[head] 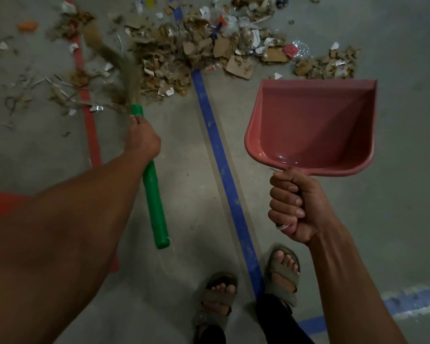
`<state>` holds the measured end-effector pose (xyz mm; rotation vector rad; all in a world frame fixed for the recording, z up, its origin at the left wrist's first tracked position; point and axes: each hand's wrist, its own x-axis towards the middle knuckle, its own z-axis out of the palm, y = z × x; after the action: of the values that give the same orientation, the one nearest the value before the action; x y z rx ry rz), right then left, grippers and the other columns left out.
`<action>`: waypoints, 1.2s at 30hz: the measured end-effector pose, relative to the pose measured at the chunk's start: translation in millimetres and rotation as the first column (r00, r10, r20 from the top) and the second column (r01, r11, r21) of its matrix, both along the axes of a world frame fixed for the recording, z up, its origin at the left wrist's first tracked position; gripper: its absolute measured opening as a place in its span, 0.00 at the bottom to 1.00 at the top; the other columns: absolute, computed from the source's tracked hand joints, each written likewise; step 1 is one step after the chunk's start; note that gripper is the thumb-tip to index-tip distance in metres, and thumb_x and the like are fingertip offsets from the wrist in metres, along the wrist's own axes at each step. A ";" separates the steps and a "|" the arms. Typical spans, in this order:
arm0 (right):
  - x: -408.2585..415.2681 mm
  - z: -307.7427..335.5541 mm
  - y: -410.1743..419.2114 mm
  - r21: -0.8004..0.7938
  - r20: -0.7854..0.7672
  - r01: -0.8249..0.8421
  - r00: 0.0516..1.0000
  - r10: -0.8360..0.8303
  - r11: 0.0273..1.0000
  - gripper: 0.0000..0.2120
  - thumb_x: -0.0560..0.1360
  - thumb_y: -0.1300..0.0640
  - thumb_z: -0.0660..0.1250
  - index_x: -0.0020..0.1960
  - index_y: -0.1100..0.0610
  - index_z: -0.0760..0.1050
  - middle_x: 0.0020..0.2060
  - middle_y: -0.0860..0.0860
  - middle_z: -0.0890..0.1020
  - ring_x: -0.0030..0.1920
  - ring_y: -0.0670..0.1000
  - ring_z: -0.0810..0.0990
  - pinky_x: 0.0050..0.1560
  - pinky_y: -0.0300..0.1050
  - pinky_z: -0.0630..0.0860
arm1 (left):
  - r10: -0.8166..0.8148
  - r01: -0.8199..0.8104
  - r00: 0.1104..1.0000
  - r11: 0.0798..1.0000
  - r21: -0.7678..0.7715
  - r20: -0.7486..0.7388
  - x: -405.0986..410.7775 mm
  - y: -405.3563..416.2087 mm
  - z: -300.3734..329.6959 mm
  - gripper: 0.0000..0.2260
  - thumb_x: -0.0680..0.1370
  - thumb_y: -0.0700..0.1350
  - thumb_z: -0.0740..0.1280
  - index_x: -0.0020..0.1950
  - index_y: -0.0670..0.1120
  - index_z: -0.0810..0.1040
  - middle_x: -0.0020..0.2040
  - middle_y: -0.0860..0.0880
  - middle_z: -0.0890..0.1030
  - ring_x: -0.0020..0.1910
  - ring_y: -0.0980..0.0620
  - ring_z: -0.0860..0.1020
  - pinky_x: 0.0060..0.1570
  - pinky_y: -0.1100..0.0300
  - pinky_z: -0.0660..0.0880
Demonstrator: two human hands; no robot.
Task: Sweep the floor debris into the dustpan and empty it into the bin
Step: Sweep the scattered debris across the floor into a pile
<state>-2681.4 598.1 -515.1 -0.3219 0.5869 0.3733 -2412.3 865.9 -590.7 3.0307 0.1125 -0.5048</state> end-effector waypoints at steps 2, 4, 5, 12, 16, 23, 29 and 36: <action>1.5 -0.3 1.8 0.004 0.003 0.001 1.000 -0.001 1.000 0.20 0.80 0.58 0.58 0.30 0.51 0.59 0.18 0.45 0.58 0.15 0.43 0.57 0.19 0.33 0.52 | 0.021 -0.021 1.000 0.998 -0.054 0.009 -9.5 -3.8 0.3 0.32 0.81 0.38 0.63 0.82 0.36 0.52 0.83 0.38 0.54 0.76 0.34 0.66 0.74 0.44 0.64; 1.9 -0.4 2.7 0.006 0.009 0.005 1.000 -0.005 1.000 0.20 0.80 0.58 0.59 0.30 0.51 0.58 0.18 0.45 0.59 0.15 0.43 0.57 0.19 0.33 0.53 | -0.021 0.021 1.000 0.995 -0.102 0.006 -26.7 -10.0 -1.5 0.33 0.81 0.37 0.62 0.83 0.38 0.51 0.84 0.40 0.52 0.75 0.34 0.67 0.73 0.44 0.65; 1.5 -0.3 2.7 0.007 0.013 0.007 1.000 -0.007 1.000 0.20 0.80 0.58 0.59 0.30 0.51 0.58 0.18 0.45 0.59 0.15 0.43 0.57 0.19 0.33 0.53 | -0.058 0.059 0.998 0.991 -0.121 0.005 -37.2 -15.2 -2.7 0.33 0.81 0.37 0.61 0.84 0.39 0.50 0.84 0.42 0.51 0.74 0.34 0.68 0.73 0.44 0.66; -11.7 1.2 -13.4 0.000 -0.002 0.080 0.997 -0.080 0.997 0.20 0.80 0.58 0.59 0.31 0.51 0.57 0.18 0.45 0.59 0.15 0.43 0.58 0.18 0.33 0.57 | -0.348 0.345 0.937 0.900 -0.268 0.036 -109.9 -101.7 -8.1 0.35 0.83 0.36 0.58 0.84 0.48 0.41 0.85 0.52 0.41 0.61 0.39 0.79 0.60 0.46 0.78; -23.7 2.0 -38.5 -0.022 -0.010 0.140 0.990 -0.141 0.990 0.20 0.79 0.58 0.59 0.31 0.50 0.57 0.18 0.45 0.59 0.15 0.43 0.57 0.17 0.33 0.56 | -0.506 0.484 0.863 0.821 -0.302 0.007 -141.9 -169.7 -10.4 0.41 0.79 0.31 0.60 0.84 0.48 0.40 0.85 0.53 0.41 0.54 0.41 0.80 0.52 0.46 0.80; -56.4 -0.8 -115.2 -0.034 -0.033 0.329 0.943 -0.330 0.944 0.19 0.79 0.57 0.59 0.31 0.50 0.57 0.18 0.45 0.58 0.18 0.44 0.49 0.21 0.36 0.49 | -0.707 0.671 0.707 0.664 -0.331 0.014 -177.8 -286.8 -21.5 0.37 0.82 0.36 0.59 0.85 0.50 0.42 0.85 0.52 0.41 0.47 0.41 0.79 0.47 0.46 0.80; -84.4 -3.0 -183.1 -0.106 -0.055 0.475 0.875 -0.482 0.874 0.20 0.79 0.57 0.59 0.30 0.51 0.59 0.19 0.44 0.56 0.17 0.44 0.51 0.19 0.35 0.49 | -0.792 0.733 0.607 0.591 -0.338 -0.068 -195.2 -378.6 -41.6 0.37 0.81 0.37 0.57 0.85 0.53 0.42 0.84 0.55 0.40 0.56 0.39 0.79 0.54 0.44 0.80; -93.8 -18.8 -223.8 -0.070 -0.056 0.560 0.824 -0.564 0.825 0.20 0.80 0.58 0.59 0.30 0.50 0.59 0.19 0.44 0.56 0.18 0.44 0.49 0.19 0.36 0.49 | -0.757 0.704 0.585 0.652 -0.281 -0.293 -180.4 -446.4 -68.9 0.35 0.80 0.38 0.59 0.85 0.48 0.48 0.85 0.52 0.48 0.75 0.37 0.68 0.73 0.45 0.68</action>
<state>-2775.1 374.3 -533.9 -0.1692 0.7357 -0.2064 -2592.7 419.5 -659.6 2.6502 -1.1696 -1.1006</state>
